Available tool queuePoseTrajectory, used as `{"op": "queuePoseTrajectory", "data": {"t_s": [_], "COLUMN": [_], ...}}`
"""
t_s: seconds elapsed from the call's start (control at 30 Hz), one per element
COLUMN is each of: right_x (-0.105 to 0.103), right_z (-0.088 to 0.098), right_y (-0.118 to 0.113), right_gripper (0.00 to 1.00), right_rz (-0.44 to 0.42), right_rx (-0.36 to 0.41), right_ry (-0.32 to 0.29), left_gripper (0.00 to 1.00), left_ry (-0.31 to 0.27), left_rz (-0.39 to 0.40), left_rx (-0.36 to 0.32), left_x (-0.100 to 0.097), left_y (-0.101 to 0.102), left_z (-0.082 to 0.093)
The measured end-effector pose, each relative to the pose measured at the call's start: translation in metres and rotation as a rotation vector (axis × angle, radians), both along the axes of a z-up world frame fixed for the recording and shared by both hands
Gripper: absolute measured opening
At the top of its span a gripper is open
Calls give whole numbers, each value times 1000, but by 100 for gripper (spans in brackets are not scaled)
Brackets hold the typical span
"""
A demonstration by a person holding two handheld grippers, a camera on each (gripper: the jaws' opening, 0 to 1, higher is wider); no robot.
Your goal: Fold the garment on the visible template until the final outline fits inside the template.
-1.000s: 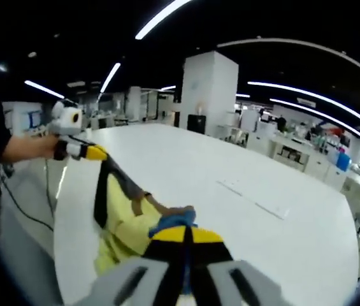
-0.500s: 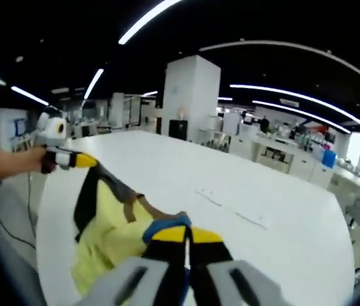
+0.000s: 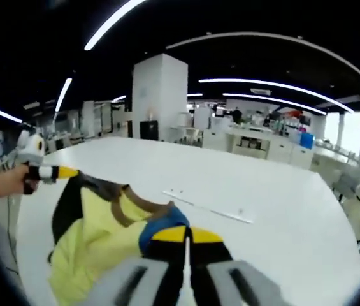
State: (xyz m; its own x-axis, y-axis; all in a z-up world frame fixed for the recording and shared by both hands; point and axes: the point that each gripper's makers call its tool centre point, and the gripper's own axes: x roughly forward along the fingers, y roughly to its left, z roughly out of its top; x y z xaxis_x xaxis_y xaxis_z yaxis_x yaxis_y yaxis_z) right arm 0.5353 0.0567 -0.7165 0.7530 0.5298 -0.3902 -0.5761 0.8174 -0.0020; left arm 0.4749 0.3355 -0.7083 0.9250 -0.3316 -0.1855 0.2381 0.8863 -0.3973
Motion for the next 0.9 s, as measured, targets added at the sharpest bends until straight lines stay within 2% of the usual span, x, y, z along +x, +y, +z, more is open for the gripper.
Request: {"op": "queuePoseTrajectory", "data": {"t_s": [0.03, 0.1, 0.17, 0.23, 0.3, 0.33, 0.4, 0.5, 0.63, 0.73, 0.83, 0.9], "right_x": [4, 8, 22, 21, 37, 33, 38, 42, 40, 45, 44, 44], "right_z": [-3, -10, -17, -23, -34, -37, -46, -62, -79, -89, -96, -100], "right_y": [-1, -2, -2, -5, -5, -7, -8, -10, -10, -8, -8, -9], "right_gripper": [0, 0, 0, 0, 0, 0, 0, 0, 0, 0, 0, 0], "right_rz": [-13, -36, -55, -71, -90, -100, -110, -134, -154, -152, -158, -161], "right_rx": [4, 7, 16, 15, 24, 26, 28, 20, 15, 21, 29, 23], "right_ry": [3, 18, 29, 38, 54, 67, 81, 107, 156, 180, 208, 216], "left_gripper": [0, 0, 0, 0, 0, 0, 0, 0, 0, 0, 0, 0], "left_ry": [2, 26, 44, 49, 81, 93, 126, 171, 203, 235, 275, 282], "left_rz": [5, 12, 19, 13, 12, 10, 13, 20, 30, 35, 48, 44], "left_rx": [16, -8, -6, 26, 76, 81, 89, 117, 68, 111, 125, 141], "left_x": [7, 15, 21, 29, 35, 38, 39, 52, 51, 56, 54, 52], "left_y": [0, 0, -2, 0, 2, 0, -3, 8, 3, 8, 11, 9], "left_z": [-3, -10, -16, -22, -35, -40, -50, -71, -80, -93, -105, -107]}}
